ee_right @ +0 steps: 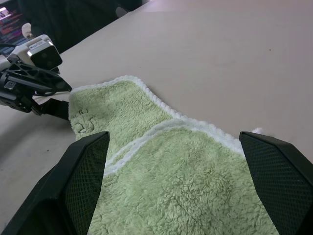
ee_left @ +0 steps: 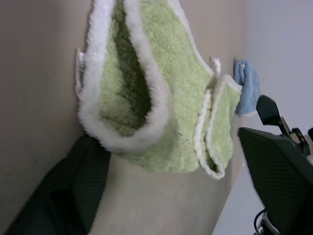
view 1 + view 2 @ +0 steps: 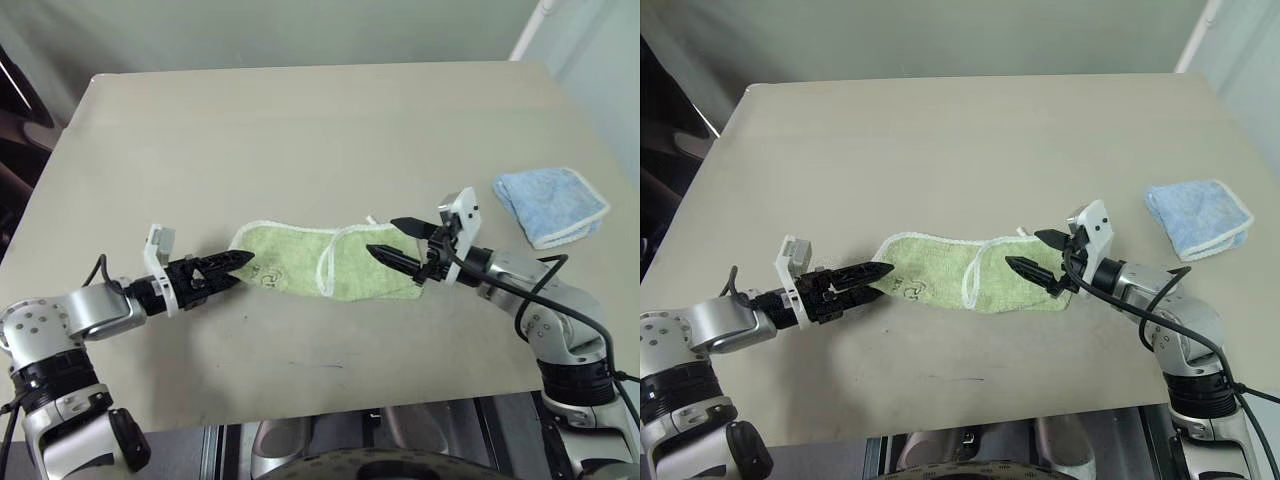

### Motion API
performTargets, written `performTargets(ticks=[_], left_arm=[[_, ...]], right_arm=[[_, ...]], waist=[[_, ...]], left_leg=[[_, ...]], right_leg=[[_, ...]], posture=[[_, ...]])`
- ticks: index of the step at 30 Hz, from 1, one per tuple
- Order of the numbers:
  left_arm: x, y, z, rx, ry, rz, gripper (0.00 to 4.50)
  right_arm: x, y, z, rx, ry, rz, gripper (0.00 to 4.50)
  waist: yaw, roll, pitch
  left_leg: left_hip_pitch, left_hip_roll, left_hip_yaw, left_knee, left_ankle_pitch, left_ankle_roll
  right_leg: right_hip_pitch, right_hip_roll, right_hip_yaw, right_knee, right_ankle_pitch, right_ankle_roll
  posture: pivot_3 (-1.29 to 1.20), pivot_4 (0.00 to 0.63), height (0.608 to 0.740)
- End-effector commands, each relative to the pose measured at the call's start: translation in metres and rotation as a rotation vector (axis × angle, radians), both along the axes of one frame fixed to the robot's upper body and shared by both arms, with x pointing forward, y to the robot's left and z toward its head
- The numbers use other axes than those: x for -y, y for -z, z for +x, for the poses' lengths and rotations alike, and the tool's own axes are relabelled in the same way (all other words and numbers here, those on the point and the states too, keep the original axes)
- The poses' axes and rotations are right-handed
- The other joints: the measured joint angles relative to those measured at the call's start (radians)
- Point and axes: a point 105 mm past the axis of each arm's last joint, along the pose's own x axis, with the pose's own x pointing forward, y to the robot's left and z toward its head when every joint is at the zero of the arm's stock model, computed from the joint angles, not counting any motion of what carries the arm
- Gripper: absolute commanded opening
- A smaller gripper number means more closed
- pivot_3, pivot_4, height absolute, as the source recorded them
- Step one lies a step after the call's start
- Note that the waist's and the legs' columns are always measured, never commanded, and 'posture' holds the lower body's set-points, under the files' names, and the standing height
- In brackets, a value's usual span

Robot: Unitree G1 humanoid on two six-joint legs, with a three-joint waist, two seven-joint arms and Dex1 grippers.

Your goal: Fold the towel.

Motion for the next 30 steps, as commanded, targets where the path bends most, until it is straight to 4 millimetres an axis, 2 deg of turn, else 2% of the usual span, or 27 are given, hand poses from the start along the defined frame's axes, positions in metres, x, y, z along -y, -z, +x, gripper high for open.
performTargets(ticks=[1, 10, 13, 18, 20, 25, 30], left_arm=[[-0.008, -0.003, 0.001, 0.018, -0.040, 0.017, 2.97], [0.004, -0.014, 0.007, 0.074, -0.001, 0.013, 0.02], [0.002, -0.022, 0.012, 0.104, -0.014, 0.025, 0.02], [0.020, -0.050, 0.010, 0.221, 0.118, 0.036, 0.02], [0.039, -0.067, 0.009, 0.300, 0.238, 0.063, 0.02], [0.085, -0.090, 0.006, 0.412, 0.483, 0.049, 0.02], [0.118, -0.086, 0.001, 0.408, 0.690, 0.034, 0.02]], right_arm=[[0.004, -0.013, -0.001, 0.052, 0.009, 0.001, 4.50], [0.002, -0.013, -0.003, 0.060, -0.004, -0.017, 4.50], [0.004, -0.014, -0.003, 0.060, -0.002, -0.020, 4.50], [0.005, -0.016, -0.011, 0.057, -0.019, -0.016, 4.50], [0.008, -0.023, -0.017, 0.074, -0.038, -0.008, 4.50], [0.023, -0.039, -0.022, 0.098, -0.004, 0.006, 4.50], [0.035, -0.044, -0.022, 0.105, 0.061, -0.005, 4.50]], waist=[[0.000, 0.000, 0.000], [0.001, -0.003, 0.002], [0.002, -0.006, 0.003], [0.003, -0.011, 0.007], [0.008, -0.013, 0.008], [0.016, -0.013, 0.008], [0.012, -0.013, 0.008]], left_leg=[[0.000, 0.000, 0.000, 0.000, 0.000, 0.000], [0.000, 0.000, 0.000, -0.001, -0.001, 0.000], [0.000, 0.000, 0.000, -0.001, -0.001, 0.000], [0.000, 0.000, 0.000, -0.001, -0.001, 0.000], [-0.001, -0.001, 0.000, 0.000, -0.001, 0.000], [-0.003, -0.002, -0.001, 0.001, -0.002, 0.001], [-0.003, -0.002, 0.000, 0.002, -0.002, 0.001]], right_leg=[[0.000, 0.000, 0.000, 0.000, 0.000, 0.000], [0.000, 0.000, 0.000, -0.001, -0.001, -0.001], [0.000, 0.000, 0.000, -0.001, -0.002, -0.001], [0.000, 0.000, 0.000, -0.001, -0.002, -0.001], [0.000, 0.000, 0.000, -0.001, -0.002, -0.001], [0.001, -0.001, 0.000, -0.002, -0.002, 0.000], [0.001, -0.001, 0.000, -0.002, -0.004, 0.002]], posture=[[0.00, 0.150, 0.733], [0.00, 0.150, 0.733], [0.00, 0.150, 0.733], [0.00, 0.150, 0.733], [0.00, 0.150, 0.733], [0.00, 0.150, 0.733], [0.00, 0.150, 0.733]])
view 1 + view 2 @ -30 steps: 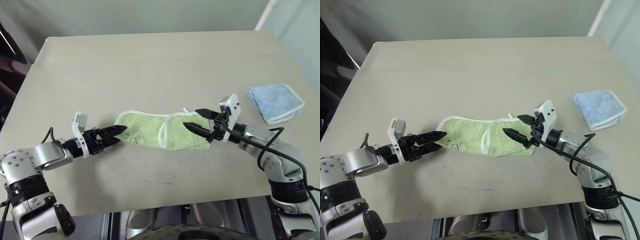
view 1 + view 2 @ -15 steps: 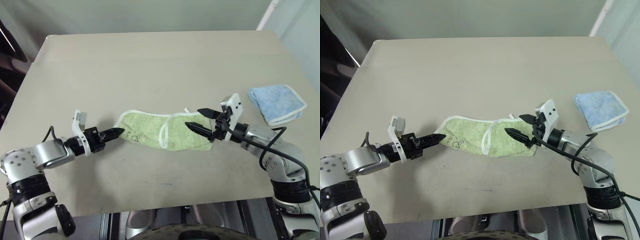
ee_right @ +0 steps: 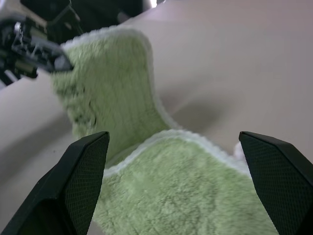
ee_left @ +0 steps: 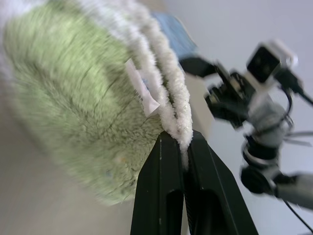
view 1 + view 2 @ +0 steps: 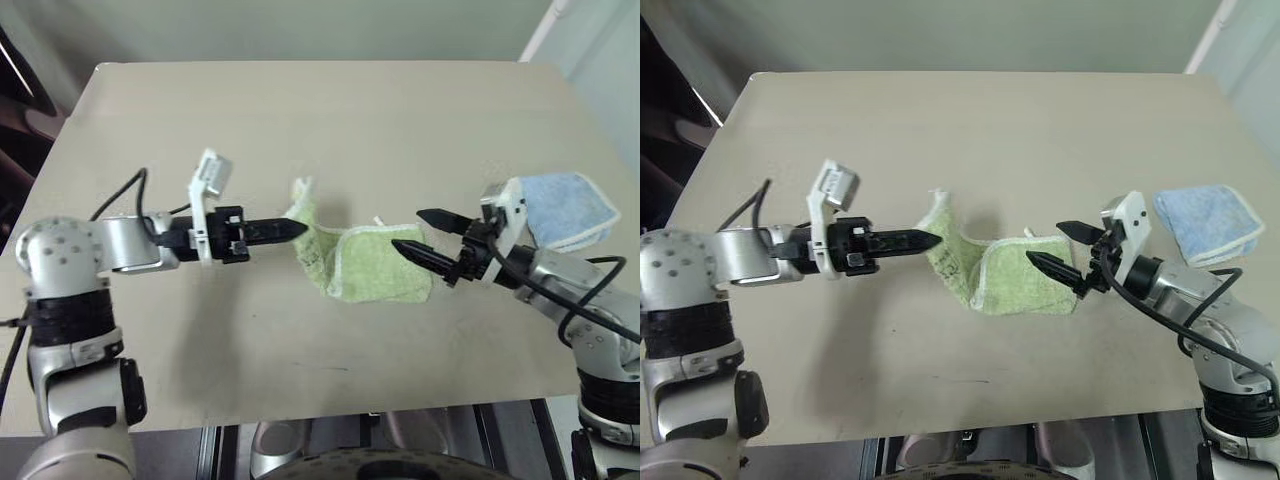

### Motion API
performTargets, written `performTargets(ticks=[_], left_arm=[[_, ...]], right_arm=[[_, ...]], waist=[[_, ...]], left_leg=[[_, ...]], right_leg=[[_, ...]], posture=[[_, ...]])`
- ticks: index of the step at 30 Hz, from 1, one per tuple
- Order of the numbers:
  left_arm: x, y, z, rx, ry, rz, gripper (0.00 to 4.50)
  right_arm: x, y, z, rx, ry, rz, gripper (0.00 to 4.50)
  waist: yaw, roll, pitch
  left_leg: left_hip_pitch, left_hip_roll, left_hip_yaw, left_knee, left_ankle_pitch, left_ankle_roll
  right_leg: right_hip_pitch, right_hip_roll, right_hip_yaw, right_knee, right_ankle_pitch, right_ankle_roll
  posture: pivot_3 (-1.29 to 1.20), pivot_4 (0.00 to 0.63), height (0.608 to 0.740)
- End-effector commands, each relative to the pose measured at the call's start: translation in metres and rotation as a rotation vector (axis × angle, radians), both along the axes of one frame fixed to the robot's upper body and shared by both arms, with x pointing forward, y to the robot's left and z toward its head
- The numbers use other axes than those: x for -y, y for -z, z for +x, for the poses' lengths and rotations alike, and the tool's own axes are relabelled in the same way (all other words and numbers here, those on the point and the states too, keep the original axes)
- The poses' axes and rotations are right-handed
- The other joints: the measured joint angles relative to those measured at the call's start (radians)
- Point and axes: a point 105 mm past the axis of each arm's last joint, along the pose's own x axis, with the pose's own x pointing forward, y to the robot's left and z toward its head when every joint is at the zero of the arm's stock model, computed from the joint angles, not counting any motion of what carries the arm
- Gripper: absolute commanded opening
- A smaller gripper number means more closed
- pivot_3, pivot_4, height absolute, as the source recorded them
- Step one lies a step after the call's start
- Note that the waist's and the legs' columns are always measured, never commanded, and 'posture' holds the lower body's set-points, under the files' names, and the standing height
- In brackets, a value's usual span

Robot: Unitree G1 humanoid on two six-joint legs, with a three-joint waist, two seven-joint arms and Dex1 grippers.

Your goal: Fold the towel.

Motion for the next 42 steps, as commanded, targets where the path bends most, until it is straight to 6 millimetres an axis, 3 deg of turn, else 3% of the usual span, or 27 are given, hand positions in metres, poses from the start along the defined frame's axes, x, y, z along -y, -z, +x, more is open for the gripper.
performTargets(ticks=[1, 6, 13, 16, 25, 29, 35, 39, 42], left_arm=[[0.024, -0.002, -0.003, 0.028, 0.151, 0.010, 0.02], [0.060, 0.000, 0.004, 0.086, 0.310, 0.021, 0.02], [0.098, 0.003, -0.002, 0.089, 0.455, -0.045, 0.02], [0.114, 0.020, -0.001, 0.071, 0.458, -0.011, 0.02], [0.128, 0.047, 0.000, 0.038, 0.454, 0.014, 0.02], [0.129, 0.052, -0.004, 0.045, 0.469, 0.021, 1.03], [0.126, 0.051, -0.008, 0.004, 0.471, -0.038, 3.09], [0.123, 0.037, -0.006, 0.046, 0.470, -0.095, 4.49], [0.122, 0.023, 0.001, 0.220, 0.433, -0.101, 4.49]], right_arm=[[0.008, -0.010, -0.003, 0.044, 0.043, -0.022, 4.50], [0.025, -0.020, -0.004, 0.090, 0.129, -0.056, 4.50], [0.038, -0.024, -0.011, 0.102, 0.202, -0.063, 4.50], [0.041, -0.026, -0.014, 0.107, 0.227, -0.064, 4.50], [0.042, -0.031, -0.018, 0.125, 0.250, -0.080, 4.50], [0.043, -0.031, -0.017, 0.123, 0.253, -0.084, 4.50], [0.042, -0.030, -0.015, 0.123, 0.256, -0.083, 4.50], [0.041, -0.031, -0.015, 0.125, 0.248, -0.075, 4.50], [0.036, -0.029, -0.018, 0.087, 0.209, -0.063, 4.50]], waist=[[-0.001, 0.000, 0.000], [0.006, 0.000, 0.000], [0.010, 0.000, 0.000], [0.014, 0.000, 0.000], [0.016, 0.000, 0.000], [0.017, 0.000, 0.000], [0.017, 0.000, 0.000], [0.017, 0.000, 0.000], [0.017, 0.000, 0.000]], left_leg=[[0.000, 0.000, 0.000, 0.000, 0.000, 0.000], [-0.001, 0.000, 0.000, 0.001, 0.000, 0.002], [-0.003, 0.000, 0.000, 0.005, -0.004, 0.009], [-0.004, -0.001, 0.001, 0.006, -0.005, 0.010], [-0.004, -0.002, 0.002, 0.012, -0.009, 0.014], [-0.004, -0.002, 0.002, 0.016, -0.010, 0.017], [-0.004, -0.002, 0.002, 0.017, -0.011, 0.018], [-0.004, -0.002, 0.002, 0.017, -0.011, 0.018], [-0.004, -0.002, 0.002, 0.017, -0.011, 0.018]], right_leg=[[0.000, 0.000, 0.000, 0.000, 0.000, 0.000], [0.001, 0.000, 0.000, 0.000, -0.001, 0.005], [0.003, -0.002, 0.001, 0.000, -0.005, 0.019], [0.003, -0.003, 0.001, 0.000, -0.006, 0.022], [0.005, -0.004, 0.002, 0.000, -0.013, 0.036], [0.007, -0.004, 0.002, 0.000, -0.011, 0.038], [0.007, -0.005, 0.002, 0.000, -0.010, 0.038], [0.007, -0.005, 0.002, 0.000, -0.010, 0.038], [0.007, -0.005, 0.002, 0.000, -0.010, 0.038]], posture=[[0.00, 0.150, 0.733], [0.00, 0.150, 0.733], [0.00, 0.150, 0.733], [0.00, 0.150, 0.733], [0.00, 0.150, 0.733], [0.00, 0.150, 0.733], [0.00, 0.150, 0.733], [0.00, 0.150, 0.733], [0.00, 0.150, 0.733]])
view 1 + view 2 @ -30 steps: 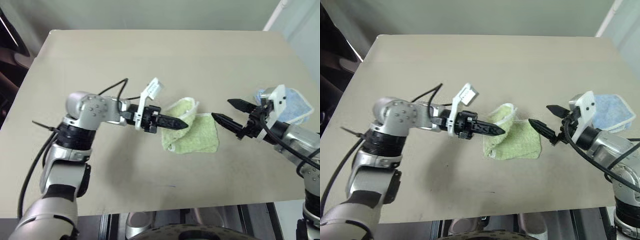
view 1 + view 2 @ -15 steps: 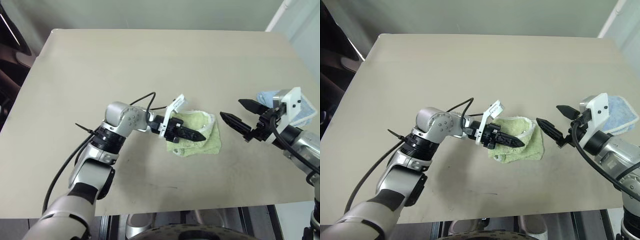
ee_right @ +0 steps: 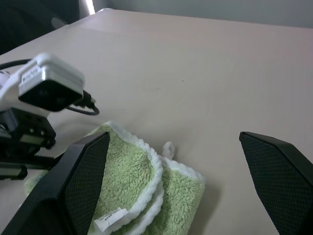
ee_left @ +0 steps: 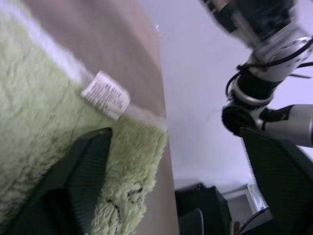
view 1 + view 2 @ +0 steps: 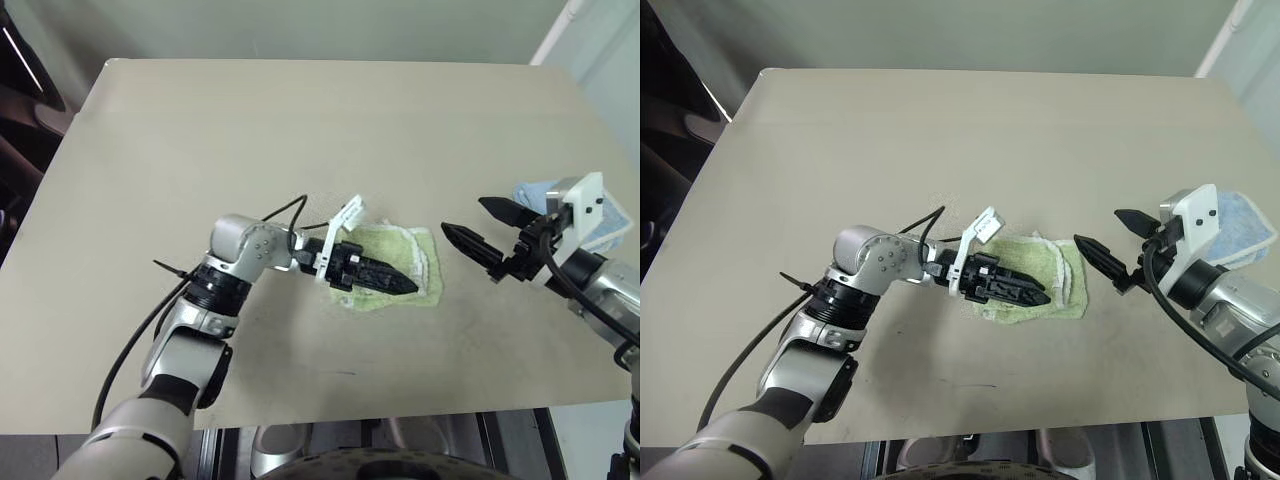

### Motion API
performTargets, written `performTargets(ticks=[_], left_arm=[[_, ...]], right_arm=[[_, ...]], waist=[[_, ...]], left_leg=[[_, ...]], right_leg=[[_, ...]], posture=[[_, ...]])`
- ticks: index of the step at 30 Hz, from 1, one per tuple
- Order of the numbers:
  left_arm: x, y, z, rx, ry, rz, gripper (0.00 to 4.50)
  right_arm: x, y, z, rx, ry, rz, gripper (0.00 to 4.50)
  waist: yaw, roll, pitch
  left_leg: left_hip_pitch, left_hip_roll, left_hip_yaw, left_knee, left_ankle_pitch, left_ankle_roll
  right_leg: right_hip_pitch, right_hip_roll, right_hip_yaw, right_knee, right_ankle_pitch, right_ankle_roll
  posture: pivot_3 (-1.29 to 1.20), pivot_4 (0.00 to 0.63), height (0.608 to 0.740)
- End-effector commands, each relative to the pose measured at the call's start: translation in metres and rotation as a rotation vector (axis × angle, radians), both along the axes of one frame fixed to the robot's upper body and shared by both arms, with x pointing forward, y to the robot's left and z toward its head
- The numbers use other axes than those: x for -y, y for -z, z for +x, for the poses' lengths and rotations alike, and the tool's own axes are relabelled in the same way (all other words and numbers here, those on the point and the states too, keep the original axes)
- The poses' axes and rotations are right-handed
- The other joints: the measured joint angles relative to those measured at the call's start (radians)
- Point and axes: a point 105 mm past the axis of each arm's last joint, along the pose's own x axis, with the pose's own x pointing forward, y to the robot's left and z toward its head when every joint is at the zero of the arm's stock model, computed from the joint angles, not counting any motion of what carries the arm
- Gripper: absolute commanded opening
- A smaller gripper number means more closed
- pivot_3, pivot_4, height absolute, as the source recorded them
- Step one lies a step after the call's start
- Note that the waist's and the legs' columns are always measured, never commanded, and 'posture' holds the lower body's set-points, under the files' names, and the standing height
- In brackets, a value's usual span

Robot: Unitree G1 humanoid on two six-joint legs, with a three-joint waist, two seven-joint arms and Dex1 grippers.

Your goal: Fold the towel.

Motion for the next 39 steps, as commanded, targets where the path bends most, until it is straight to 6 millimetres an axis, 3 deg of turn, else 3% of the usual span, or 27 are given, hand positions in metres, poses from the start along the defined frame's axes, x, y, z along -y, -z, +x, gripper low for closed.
performTargets(ticks=[1, 4, 7, 13, 18, 23, 27, 30, 35, 39], left_arm=[[0.000, -0.031, 0.006, 0.227, -0.023, -0.106, 4.49], [-0.013, -0.044, 0.011, 0.455, -0.043, -0.135, 4.49], [-0.033, -0.045, 0.029, 0.633, -0.152, -0.099, 3.88], [-0.056, -0.042, 0.037, 0.813, -0.252, -0.137, 1.79], [-0.054, -0.029, 0.029, 0.858, -0.234, -0.164, 0.03], [-0.043, -0.015, 0.017, 0.840, -0.165, -0.187, 0.01], [-0.029, 0.009, 0.007, 0.830, -0.105, -0.131, 0.01], [-0.024, 0.025, 0.011, 0.837, -0.121, -0.069, 0.01], [-0.017, 0.056, 0.006, 0.723, -0.061, 0.013, 0.01], [-0.004, 0.056, 0.005, 0.682, -0.057, 0.003, 0.01]], right_arm=[[-0.010, -0.007, -0.006, -0.006, -0.065, 0.021, 4.50], [-0.019, -0.009, -0.012, -0.017, -0.129, 0.058, 4.50], [-0.029, -0.009, -0.018, -0.031, -0.200, 0.082, 3.90], [-0.041, 0.000, -0.012, -0.046, -0.246, 0.098, 1.83], [-0.050, 0.009, -0.004, -0.059, -0.277, 0.111, 0.07], [-0.055, 0.024, 0.002, -0.084, -0.292, 0.094, 0.03], [-0.053, 0.044, 0.009, -0.100, -0.257, 0.110, 0.03], [-0.055, 0.064, 0.006, -0.146, -0.252, 0.086, 0.03], [-0.053, 0.115, 0.002, -0.233, -0.203, -0.033, 0.03], [-0.047, 0.136, 0.003, -0.241, -0.184, -0.159, 0.03]], waist=[[0.000, 0.000, 0.000], [0.000, 0.000, 0.000], [-0.004, 0.001, 0.000], [-0.002, 0.001, 0.000], [-0.002, 0.001, 0.000], [-0.002, 0.001, 0.000], [-0.002, 0.002, -0.001], [-0.002, 0.002, -0.001], [-0.007, 0.003, -0.001], [-0.009, 0.003, -0.001]], left_leg=[[0.000, 0.000, 0.000, 0.000, 0.000, 0.000], [0.000, 0.000, 0.000, 0.000, 0.000, 0.000], [0.001, 0.000, 0.000, -0.001, 0.000, 0.000], [-0.001, 0.000, 0.000, 0.001, -0.003, 0.005], [-0.002, 0.000, 0.000, 0.001, -0.009, 0.014], [-0.003, 0.000, 0.000, 0.002, -0.009, 0.014], [-0.004, 0.000, 0.000, 0.002, -0.010, 0.016], [-0.004, 0.000, -0.001, 0.003, -0.011, 0.016], [-0.004, 0.001, -0.001, 0.004, -0.011, 0.016], [-0.003, 0.001, -0.001, 0.004, -0.012, 0.017]], right_leg=[[0.000, 0.000, 0.000, 0.000, 0.000, 0.000], [0.000, 0.000, 0.000, 0.000, 0.000, 0.001], [-0.001, 0.001, 0.000, 0.000, -0.001, 0.000], [-0.001, 0.000, 0.000, 0.000, 0.000, -0.001], [-0.002, 0.000, 0.000, 0.000, 0.005, -0.009], [-0.002, -0.001, 0.000, 0.000, 0.005, -0.010], [-0.003, -0.001, -0.001, 0.000, 0.005, -0.011], [-0.002, -0.001, -0.001, 0.000, 0.005, -0.011], [-0.003, -0.001, -0.003, 0.000, 0.007, -0.013], [-0.001, -0.001, -0.003, 0.000, 0.009, -0.013]], posture=[[0.00, 0.150, 0.733], [0.00, 0.150, 0.733], [0.00, 0.150, 0.733], [0.00, 0.150, 0.733], [0.00, 0.150, 0.733], [0.00, 0.150, 0.733], [0.00, 0.150, 0.733], [0.00, 0.150, 0.733], [0.00, 0.150, 0.733], [0.00, 0.150, 0.733]])
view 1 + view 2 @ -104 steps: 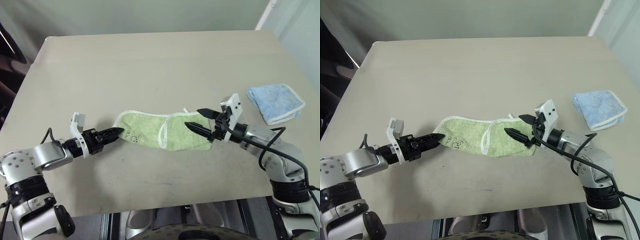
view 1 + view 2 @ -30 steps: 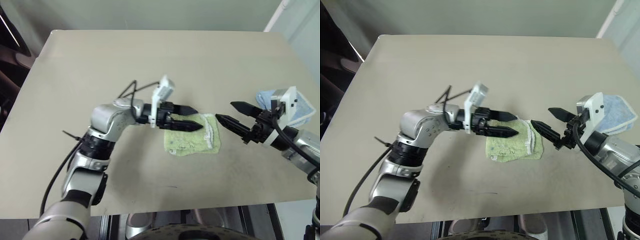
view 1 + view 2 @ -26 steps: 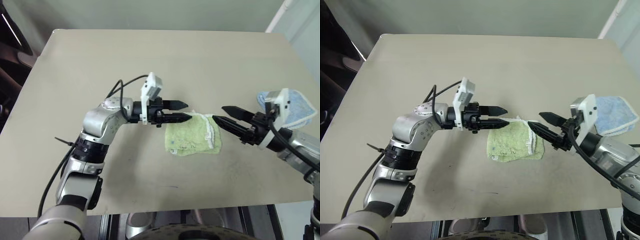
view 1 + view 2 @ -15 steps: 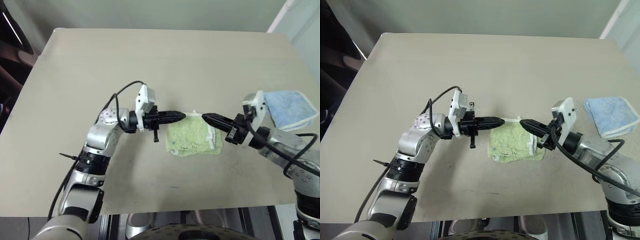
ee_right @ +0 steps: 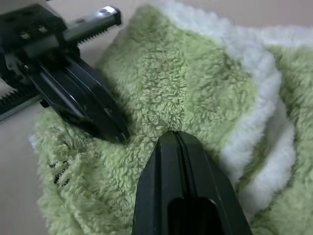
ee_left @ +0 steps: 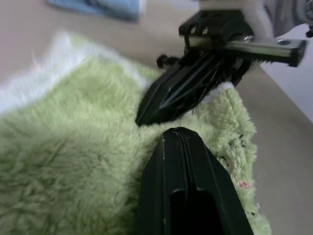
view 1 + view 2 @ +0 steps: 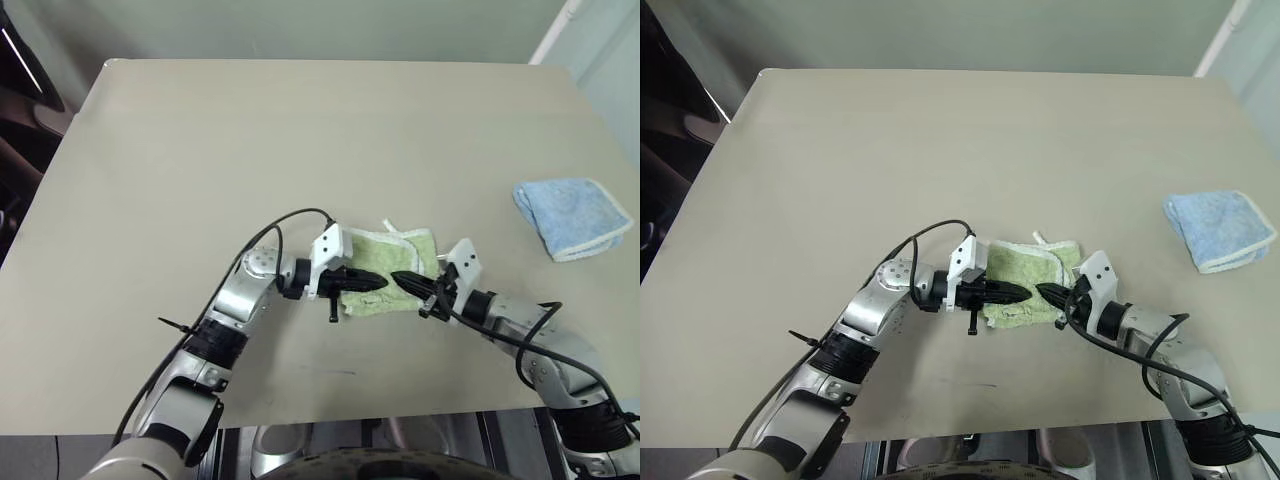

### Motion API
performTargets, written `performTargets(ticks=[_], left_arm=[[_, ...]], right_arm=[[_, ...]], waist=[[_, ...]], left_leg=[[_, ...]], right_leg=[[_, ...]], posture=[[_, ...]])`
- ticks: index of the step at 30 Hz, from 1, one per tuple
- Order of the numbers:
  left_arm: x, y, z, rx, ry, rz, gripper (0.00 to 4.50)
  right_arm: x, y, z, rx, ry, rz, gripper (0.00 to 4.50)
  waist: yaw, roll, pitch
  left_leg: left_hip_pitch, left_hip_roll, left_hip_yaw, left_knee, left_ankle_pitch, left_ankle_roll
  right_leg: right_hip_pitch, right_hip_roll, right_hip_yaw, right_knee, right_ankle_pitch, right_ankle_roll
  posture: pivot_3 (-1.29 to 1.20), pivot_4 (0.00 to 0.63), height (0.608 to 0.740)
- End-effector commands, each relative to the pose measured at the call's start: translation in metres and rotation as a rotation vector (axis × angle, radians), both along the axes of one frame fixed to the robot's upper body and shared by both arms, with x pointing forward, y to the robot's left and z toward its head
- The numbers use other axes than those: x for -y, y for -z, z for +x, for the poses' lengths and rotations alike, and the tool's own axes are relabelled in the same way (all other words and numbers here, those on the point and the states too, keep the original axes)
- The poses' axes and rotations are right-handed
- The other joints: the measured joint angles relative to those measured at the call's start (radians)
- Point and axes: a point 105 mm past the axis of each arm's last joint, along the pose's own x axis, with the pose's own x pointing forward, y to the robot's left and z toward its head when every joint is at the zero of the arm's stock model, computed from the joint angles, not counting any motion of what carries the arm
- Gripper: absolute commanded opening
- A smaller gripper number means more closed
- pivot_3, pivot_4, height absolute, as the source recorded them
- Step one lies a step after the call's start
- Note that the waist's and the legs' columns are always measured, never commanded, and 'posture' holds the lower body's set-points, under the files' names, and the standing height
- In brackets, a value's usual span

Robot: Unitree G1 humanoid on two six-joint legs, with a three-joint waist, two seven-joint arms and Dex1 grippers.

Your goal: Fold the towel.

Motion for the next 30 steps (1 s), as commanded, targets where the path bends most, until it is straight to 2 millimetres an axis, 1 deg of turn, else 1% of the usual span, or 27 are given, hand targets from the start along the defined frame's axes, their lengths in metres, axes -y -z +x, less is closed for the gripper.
performTargets(ticks=[1, 3, 4, 6, 7, 8, 9, 10, 13, 15, 16, 18, 20, 21, 22, 23, 25, 26, 27, 30], left_arm=[[0.014, -0.003, -0.005, -0.022, 0.031, 0.000, 0.01], [0.022, -0.005, -0.008, -0.014, 0.039, -0.002, 0.01], [0.023, -0.006, -0.009, -0.004, 0.041, -0.009, 0.01], [0.025, -0.013, -0.011, 0.011, 0.051, -0.054, 0.01], [0.018, -0.017, -0.011, 0.016, 0.042, -0.069, 0.01], [0.010, -0.025, -0.012, 0.011, 0.042, -0.095, 0.01], [0.001, -0.033, -0.013, -0.001, 0.044, -0.117, 0.37], [-0.004, -0.040, -0.014, -0.009, 0.047, -0.131, 0.55], [-0.032, -0.068, -0.008, -0.045, 0.001, -0.176, 1.56], [-0.045, -0.078, -0.002, -0.054, -0.041, -0.186, 2.26], [-0.051, -0.081, 0.001, -0.059, -0.064, -0.186, 2.62], [-0.070, -0.082, 0.012, -0.097, -0.133, -0.172, 3.31], [-0.083, -0.079, 0.017, -0.159, -0.174, -0.145, 4.03], [-0.087, -0.074, 0.016, -0.210, -0.176, -0.107, 4.36], [-0.090, -0.070, 0.015, -0.246, -0.176, -0.081, 4.45], [-0.092, -0.064, 0.016, -0.286, -0.196, -0.051, 4.45], [-0.095, -0.048, 0.026, -0.359, -0.296, 0.023, 4.45], [-0.096, -0.043, 0.029, -0.383, -0.329, 0.048, 4.45], [-0.096, -0.041, 0.030, -0.427, -0.346, 0.056, 4.45], [-0.093, -0.045, 0.018, -0.695, -0.312, 0.020, 4.45]], right_arm=[[0.007, 0.024, -0.002, -0.016, -0.006, -0.137, 0.03], [0.010, 0.023, 0.001, 0.002, 0.007, -0.154, 0.03], [0.011, 0.018, 0.004, 0.015, 0.016, -0.143, 0.03], [0.012, 0.006, 0.008, 0.046, 0.030, -0.104, 0.03], [0.013, -0.002, 0.009, 0.057, 0.039, -0.081, 0.03], [0.015, -0.010, 0.010, 0.076, 0.047, -0.064, 0.03], [0.016, -0.017, 0.011, 0.088, 0.053, -0.041, 0.00], [0.016, -0.022, 0.011, 0.095, 0.056, -0.026, 0.00], [0.020, -0.046, 0.009, 0.138, 0.063, 0.028, 0.00], [0.022, -0.057, 0.007, 0.152, 0.064, 0.049, 0.00], [0.022, -0.061, 0.006, 0.155, 0.060, 0.056, 0.00], [0.023, -0.072, 0.003, 0.168, 0.051, 0.067, 0.00], [0.025, -0.076, 0.001, 0.172, 0.044, 0.060, 0.00], [0.025, -0.077, 0.001, 0.170, 0.042, 0.058, 0.00], [0.025, -0.078, 0.001, 0.168, 0.040, 0.058, 0.00], [0.026, -0.079, 0.001, 0.162, 0.041, 0.058, 0.00], [0.027, -0.080, 0.002, 0.152, 0.047, 0.062, 0.00], [0.027, -0.081, 0.003, 0.149, 0.050, 0.063, 0.00], [0.028, -0.081, 0.004, 0.148, 0.054, 0.065, 0.00], [0.034, -0.079, 0.006, 0.132, 0.099, 0.079, 0.00]], waist=[[0.000, 0.000, 0.000], [0.000, 0.001, 0.000], [0.001, 0.001, 0.000], [0.002, 0.001, 0.000], [0.002, 0.001, 0.000], [0.001, 0.001, 0.000], [0.000, 0.001, 0.000], [-0.002, 0.001, 0.000], [-0.003, 0.002, 0.000], [-0.003, 0.002, 0.000], [-0.003, 0.002, 0.000], [-0.003, 0.002, 0.000], [-0.003, 0.002, 0.000], [-0.004, 0.002, 0.000], [-0.004, 0.002, 0.000], [-0.004, 0.002, 0.000], [-0.001, 0.002, 0.000], [0.000, 0.002, 0.000], [0.000, 0.002, 0.000], [0.000, 0.002, 0.000]], left_leg=[[0.001, 0.000, 0.000, 0.000, 0.000, 0.000], [0.003, 0.000, 0.000, 0.002, -0.001, 0.001], [0.004, 0.000, -0.001, 0.003, -0.001, 0.001], [0.004, 0.000, -0.001, 0.006, -0.002, 0.001], [0.004, -0.001, -0.001, 0.008, -0.002, 0.002], [0.004, -0.001, -0.001, 0.009, -0.002, 0.002], [0.004, -0.001, -0.001, 0.010, -0.002, 0.002], [0.003, -0.001, -0.001, 0.010, -0.002, 0.002], [0.001, 0.000, -0.001, 0.010, -0.001, 0.000], [0.000, 0.000, -0.001, 0.009, 0.000, -0.002], [0.000, 0.000, -0.001, 0.009, 0.000, -0.002], [0.000, 0.000, -0.001, 0.009, 0.000, -0.002], [0.000, 0.000, -0.001, 0.009, -0.001, -0.002], [-0.001, 0.000, -0.001, 0.009, -0.001, -0.003], [-0.001, 0.000, -0.001, 0.009, -0.001, -0.004], [-0.001, 0.000, -0.001, 0.009, -0.002, -0.005], [-0.004, 0.000, -0.001, 0.009, 0.000, -0.008], [-0.005, 0.000, -0.001, 0.009, 0.002, -0.011], [-0.006, 0.000, -0.001, 0.009, 0.002, -0.012], [-0.008, 0.000, 0.000, 0.009, 0.003, -0.014]], right_leg=[[0.001, 0.000, 0.000, 0.000, 0.001, 0.000], [0.004, 0.000, 0.000, -0.001, 0.001, -0.002], [0.006, 0.000, 0.000, -0.002, -0.001, -0.006], [0.008, 0.000, 0.000, -0.002, -0.001, -0.006], [0.009, 0.000, 0.000, -0.002, -0.002, -0.003], [0.009, 0.000, 0.000, -0.002, -0.004, 0.001], [0.009, 0.000, 0.000, -0.002, -0.004, 0.002], [0.008, 0.000, 0.000, -0.002, -0.003, 0.002], [0.005, 0.001, 0.000, -0.001, -0.003, 0.001], [0.003, 0.002, 0.000, -0.001, -0.002, 0.000], [0.003, 0.002, 0.000, -0.001, -0.002, -0.001], [0.003, 0.002, 0.000, -0.001, 0.002, -0.008], [0.003, 0.001, 0.001, -0.001, 0.002, -0.008], [0.002, 0.001, 0.001, -0.001, 0.002, -0.009], [0.001, 0.002, 0.001, -0.001, 0.001, -0.009], [0.000, 0.002, 0.001, -0.001, 0.001, -0.010], [-0.002, 0.001, 0.001, -0.001, 0.000, -0.010], [-0.003, 0.001, 0.001, -0.001, 0.000, -0.010], [-0.004, 0.001, 0.001, -0.001, 0.000, -0.010], [-0.006, 0.001, 0.000, -0.001, -0.001, -0.010]], posture=[[0.00, 0.150, 0.733], [0.00, 0.150, 0.733], [0.00, 0.150, 0.733], [0.00, 0.150, 0.733], [0.00, 0.150, 0.733], [0.00, 0.150, 0.733], [0.00, 0.150, 0.733], [0.00, 0.150, 0.733], [0.00, 0.150, 0.733], [0.00, 0.150, 0.733], [0.00, 0.150, 0.733], [0.00, 0.150, 0.733], [0.00, 0.150, 0.733], [0.00, 0.150, 0.733], [0.00, 0.150, 0.733], [0.00, 0.150, 0.733], [0.00, 0.150, 0.733], [0.00, 0.150, 0.733], [0.00, 0.150, 0.733], [0.00, 0.150, 0.733]])
